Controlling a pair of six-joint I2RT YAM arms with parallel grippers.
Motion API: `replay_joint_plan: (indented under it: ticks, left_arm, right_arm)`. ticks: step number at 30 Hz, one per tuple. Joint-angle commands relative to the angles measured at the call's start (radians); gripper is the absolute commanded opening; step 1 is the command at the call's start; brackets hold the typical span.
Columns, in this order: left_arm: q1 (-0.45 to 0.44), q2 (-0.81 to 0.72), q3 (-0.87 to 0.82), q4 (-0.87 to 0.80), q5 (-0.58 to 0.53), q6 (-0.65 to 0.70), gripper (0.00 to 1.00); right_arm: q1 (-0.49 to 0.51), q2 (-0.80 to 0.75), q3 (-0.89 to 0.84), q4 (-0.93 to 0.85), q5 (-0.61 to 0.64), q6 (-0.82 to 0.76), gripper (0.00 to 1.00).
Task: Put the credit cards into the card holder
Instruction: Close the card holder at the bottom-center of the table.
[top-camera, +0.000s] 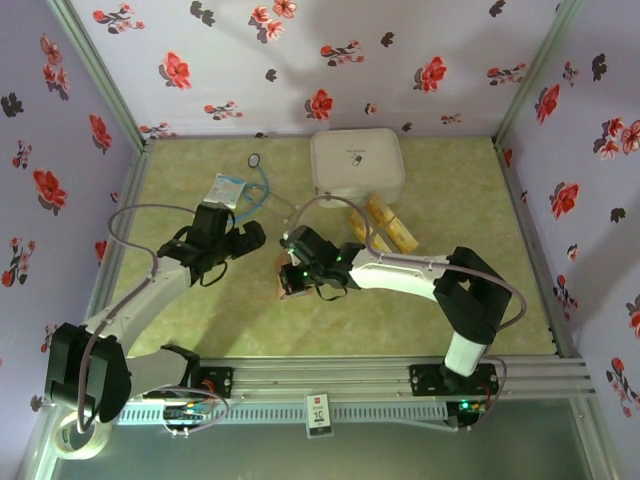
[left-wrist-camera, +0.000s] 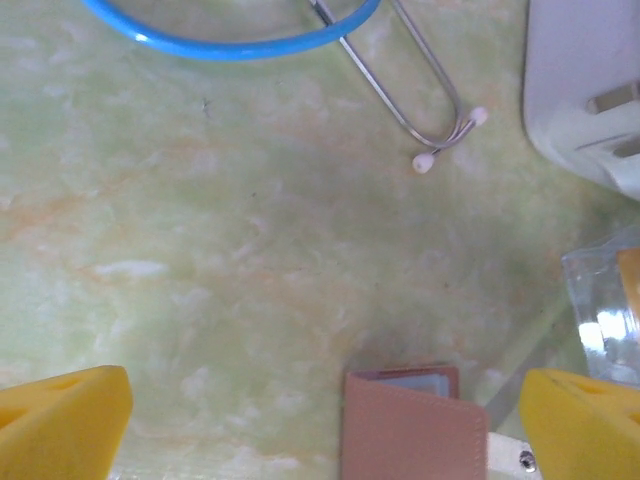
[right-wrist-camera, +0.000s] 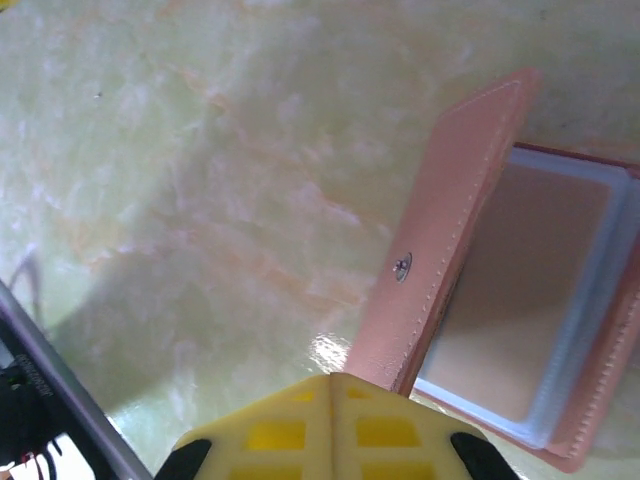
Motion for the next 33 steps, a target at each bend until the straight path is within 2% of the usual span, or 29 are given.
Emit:
replay_joint_plan:
  ticks: [1,10,15,27,33]
  left_arm:
    - [0.008,0.009,-0.011,-0.040,-0.006,0.043,1.00]
    - [-0.003,0.080,-0.003,-0.036,0.013,0.131,1.00]
    - [-0.052,0.155,0.017,-0.035,0.008,0.171,1.00]
    - [-0.169,0.298,0.066,0.012,-0.054,0.220,1.00]
    - [-0.196,0.355,0.074,0.026,-0.090,0.220,1.00]
  right_arm:
    - [-0.009,-0.004,-0.043,-0.013,0.042,-0.014,0.03]
    - [-0.050,0.047,-0.123,0.118,-0.002,0.007,0.02]
    - [-0.077,0.083,-0.153,0.198,-0.051,0.016,0.01]
    - [-0.091,0.089,-0.174,0.228,-0.067,0.023,0.00]
    - [-0.093,0.093,-0.174,0.234,-0.073,0.025,0.00]
